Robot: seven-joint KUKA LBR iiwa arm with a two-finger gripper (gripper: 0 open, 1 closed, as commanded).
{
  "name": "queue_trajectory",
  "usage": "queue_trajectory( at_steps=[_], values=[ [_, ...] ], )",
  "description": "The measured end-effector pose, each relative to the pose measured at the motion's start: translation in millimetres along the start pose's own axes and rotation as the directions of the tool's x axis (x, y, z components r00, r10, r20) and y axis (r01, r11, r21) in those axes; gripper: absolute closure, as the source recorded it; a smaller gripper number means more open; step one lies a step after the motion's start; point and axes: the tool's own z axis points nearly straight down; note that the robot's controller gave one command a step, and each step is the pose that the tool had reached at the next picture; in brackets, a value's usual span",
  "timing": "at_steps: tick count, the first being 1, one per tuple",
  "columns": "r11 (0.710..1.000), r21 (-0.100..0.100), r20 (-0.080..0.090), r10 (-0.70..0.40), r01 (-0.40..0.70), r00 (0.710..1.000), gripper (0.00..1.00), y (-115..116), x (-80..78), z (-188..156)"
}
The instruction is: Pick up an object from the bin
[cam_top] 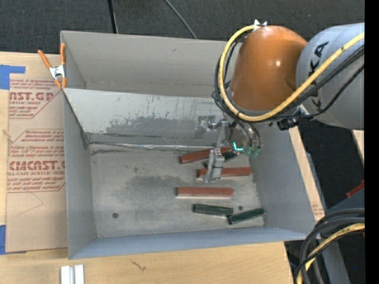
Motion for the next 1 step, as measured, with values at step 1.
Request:
queue_trajectory(
  at_steps=[1],
  values=[
    [1.0, 0.0, 0.008, 0.0, 0.0, 1.0, 0.0, -0.1, -1.5, -3.8]
  ],
)
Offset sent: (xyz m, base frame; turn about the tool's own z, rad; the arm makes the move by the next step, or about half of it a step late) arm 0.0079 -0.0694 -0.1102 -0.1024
